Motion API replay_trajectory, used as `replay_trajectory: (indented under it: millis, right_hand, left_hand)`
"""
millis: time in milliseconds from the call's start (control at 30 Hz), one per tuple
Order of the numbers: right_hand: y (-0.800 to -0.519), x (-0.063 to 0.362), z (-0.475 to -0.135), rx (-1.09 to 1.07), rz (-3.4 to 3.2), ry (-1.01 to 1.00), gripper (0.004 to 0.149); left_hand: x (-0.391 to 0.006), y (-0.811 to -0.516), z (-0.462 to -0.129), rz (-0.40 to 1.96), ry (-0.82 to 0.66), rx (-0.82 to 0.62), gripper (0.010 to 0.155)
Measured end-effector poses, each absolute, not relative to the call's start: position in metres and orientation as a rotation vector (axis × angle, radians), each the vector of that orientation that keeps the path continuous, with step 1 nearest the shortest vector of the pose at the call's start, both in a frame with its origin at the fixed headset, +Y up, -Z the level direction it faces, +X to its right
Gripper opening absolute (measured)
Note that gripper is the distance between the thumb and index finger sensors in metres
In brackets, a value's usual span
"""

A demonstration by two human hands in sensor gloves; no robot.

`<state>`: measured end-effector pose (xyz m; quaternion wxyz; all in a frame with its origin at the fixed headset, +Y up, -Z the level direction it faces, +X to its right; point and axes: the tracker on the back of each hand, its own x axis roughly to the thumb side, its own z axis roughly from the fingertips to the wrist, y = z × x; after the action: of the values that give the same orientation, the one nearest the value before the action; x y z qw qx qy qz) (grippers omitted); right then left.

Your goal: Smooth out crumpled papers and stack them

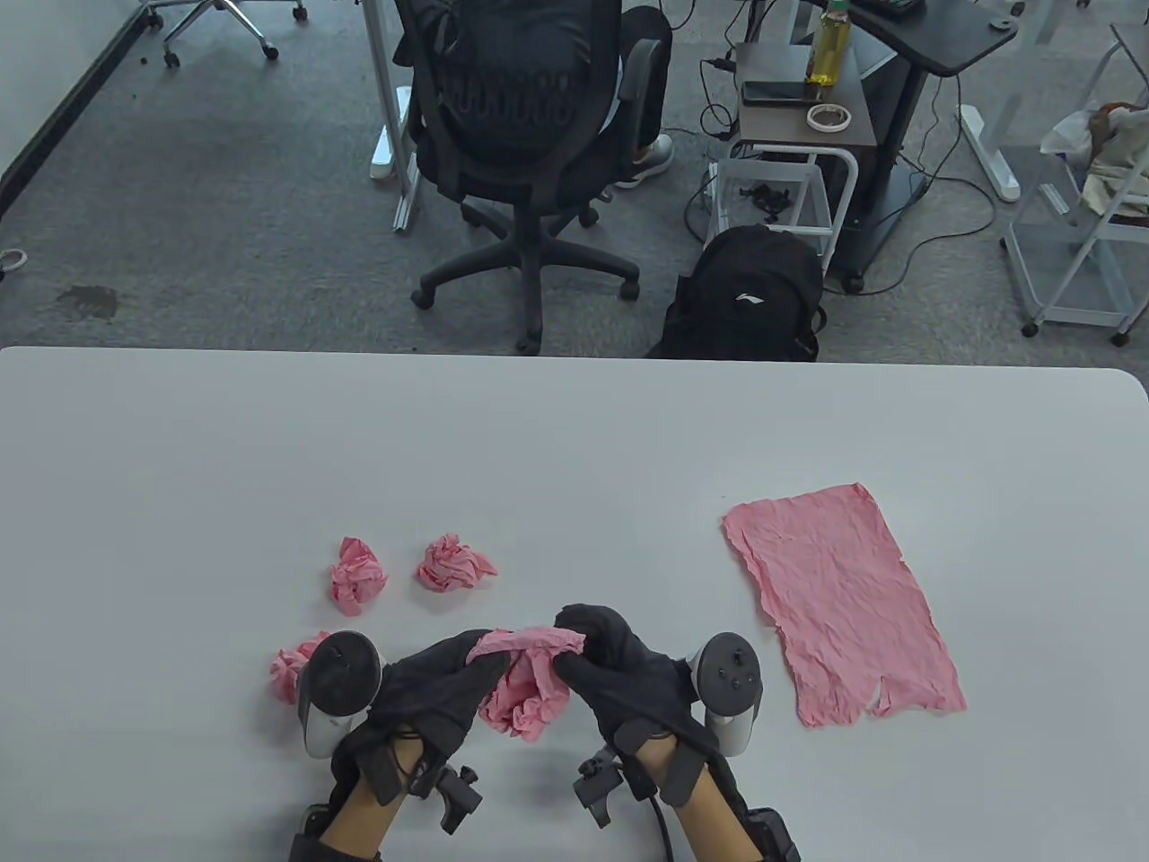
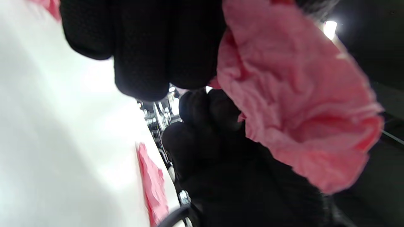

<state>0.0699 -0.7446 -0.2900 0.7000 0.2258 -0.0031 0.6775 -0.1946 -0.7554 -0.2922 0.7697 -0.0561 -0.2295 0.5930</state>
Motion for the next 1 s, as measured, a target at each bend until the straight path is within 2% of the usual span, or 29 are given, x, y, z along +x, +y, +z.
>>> replay_trajectory:
  millis: [100, 200, 267, 367, 400, 467, 567, 633, 700, 767, 800, 867, 900, 1000]
  right_hand:
    - [-0.74, 0.071, -0.292, 0.601, 1.476, 0.072, 0.051]
    - [-0.735, 0.074, -0.29, 0.64, 1.595, 0.028, 0.06]
    - [-0.735, 0.071, -0.29, 0.679, 1.637, 0.051, 0.064]
    - [-0.737, 0.066, -0.288, 0.714, 1.626, 0.101, 0.06]
    - [-0.737, 0.065, -0.287, 0.708, 1.607, 0.087, 0.053]
    - [-0.737, 0.066, -0.287, 0.606, 1.627, -0.036, 0.044]
    - [-0.737, 0.073, -0.286, 0.505, 1.736, -0.142, 0.043]
    - [-0.737, 0.078, -0.286, 0.432, 1.787, -0.218, 0.042]
    - [-0.737, 0.08, -0.285, 0.389, 1.856, -0.265, 0.043]
    - [-0.736, 0.077, -0.282, 0.407, 1.905, -0.29, 0.043]
    - [-0.735, 0.072, -0.281, 0.464, 1.89, -0.274, 0.043]
    - [-0.736, 0.065, -0.28, 0.542, 1.814, -0.204, 0.047]
    - [-0.738, 0.063, -0.28, 0.544, 1.763, -0.165, 0.05]
    - [-0.741, 0.066, -0.283, 0.55, 1.707, -0.134, 0.05]
  left_hand:
    - [-0.195, -0.763, -0.296, 1.369, -0.506, -0.204, 0.054]
    - [-0.189, -0.766, -0.296, 1.373, -0.54, -0.27, 0.055]
    - [-0.185, -0.767, -0.295, 1.313, -0.528, -0.248, 0.055]
    - [-0.18, -0.77, -0.295, 1.34, -0.572, -0.32, 0.058]
    - [-0.18, -0.772, -0.294, 1.37, -0.555, -0.344, 0.059]
    - [-0.183, -0.772, -0.293, 1.355, -0.511, -0.303, 0.066]
    - [-0.19, -0.757, -0.29, 1.157, -0.472, -0.09, 0.078]
    - [-0.193, -0.741, -0.281, 1.044, -0.486, 0.108, 0.07]
    - [-0.188, -0.728, -0.273, 0.948, -0.581, 0.184, 0.066]
    - [-0.177, -0.725, -0.269, 0.891, -0.652, 0.158, 0.073]
    - [-0.17, -0.728, -0.269, 0.871, -0.694, 0.081, 0.081]
    - [-0.162, -0.735, -0.268, 0.886, -0.704, 0.001, 0.093]
    - [-0.162, -0.737, -0.269, 0.897, -0.706, -0.021, 0.095]
    - [-0.17, -0.736, -0.272, 0.986, -0.671, 0.005, 0.08]
